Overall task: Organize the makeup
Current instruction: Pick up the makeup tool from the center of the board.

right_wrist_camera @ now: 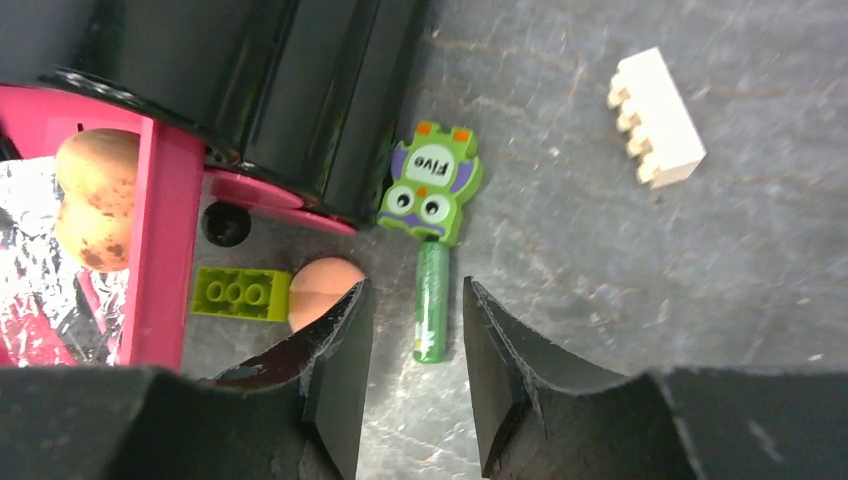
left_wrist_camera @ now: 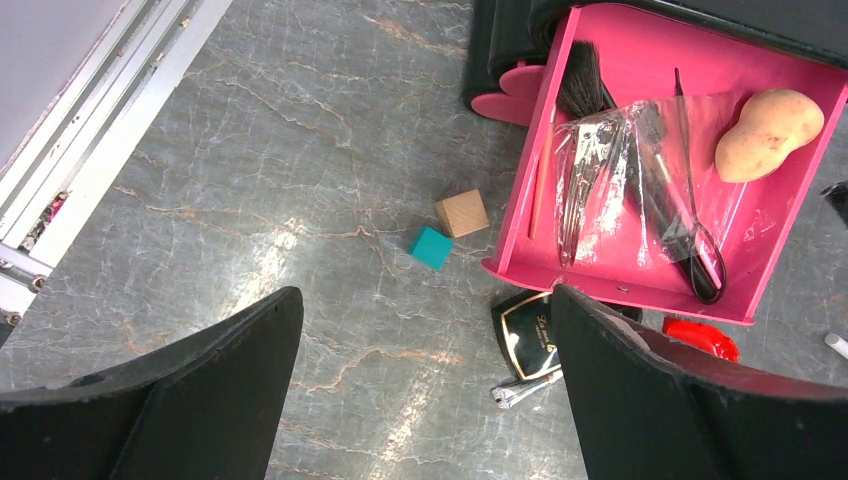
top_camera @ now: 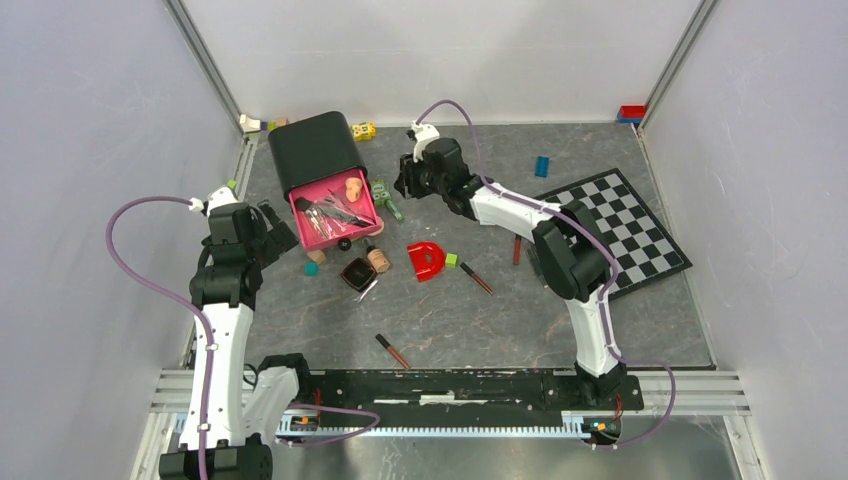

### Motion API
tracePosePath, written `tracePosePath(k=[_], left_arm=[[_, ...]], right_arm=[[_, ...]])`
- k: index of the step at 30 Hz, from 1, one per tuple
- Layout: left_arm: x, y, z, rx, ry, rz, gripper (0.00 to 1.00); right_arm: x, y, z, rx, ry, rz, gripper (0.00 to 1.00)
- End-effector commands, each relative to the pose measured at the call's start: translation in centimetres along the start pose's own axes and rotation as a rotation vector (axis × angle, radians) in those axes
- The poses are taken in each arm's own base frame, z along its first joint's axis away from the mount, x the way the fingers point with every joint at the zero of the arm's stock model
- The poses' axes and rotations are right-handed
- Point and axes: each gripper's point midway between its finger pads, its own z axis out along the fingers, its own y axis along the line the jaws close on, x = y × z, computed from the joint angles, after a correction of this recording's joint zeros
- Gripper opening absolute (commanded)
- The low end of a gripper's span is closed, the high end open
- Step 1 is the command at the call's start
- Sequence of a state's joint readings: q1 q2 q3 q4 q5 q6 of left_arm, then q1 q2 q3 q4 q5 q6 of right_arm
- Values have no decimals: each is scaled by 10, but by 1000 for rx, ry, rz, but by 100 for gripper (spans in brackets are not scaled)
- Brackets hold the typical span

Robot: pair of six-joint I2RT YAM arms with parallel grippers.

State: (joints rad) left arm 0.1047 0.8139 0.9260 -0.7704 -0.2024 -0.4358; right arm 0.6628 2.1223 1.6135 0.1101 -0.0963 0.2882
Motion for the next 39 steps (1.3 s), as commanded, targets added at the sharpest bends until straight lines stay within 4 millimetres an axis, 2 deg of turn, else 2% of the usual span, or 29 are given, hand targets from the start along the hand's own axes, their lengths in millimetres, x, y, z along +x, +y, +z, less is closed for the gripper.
tracePosePath(k=[1, 5, 15, 28, 39], left_arm=[[-5, -4, 2, 20, -18, 6, 100], [-4, -5, 2, 23, -14, 6, 100], [-4, -5, 3, 23, -11, 6, 100], [-4, -5, 2, 25, -15, 6, 100], [-4, -5, 2, 27, -15, 4, 100]], right_arm=[[15, 23, 1, -90, 47, 196, 44], [31, 46, 7, -207, 90, 355, 40], [76, 63, 16, -209, 177, 611, 39], [106, 34, 29, 2, 213, 659, 46], [125, 31, 42, 19, 258, 665, 46]])
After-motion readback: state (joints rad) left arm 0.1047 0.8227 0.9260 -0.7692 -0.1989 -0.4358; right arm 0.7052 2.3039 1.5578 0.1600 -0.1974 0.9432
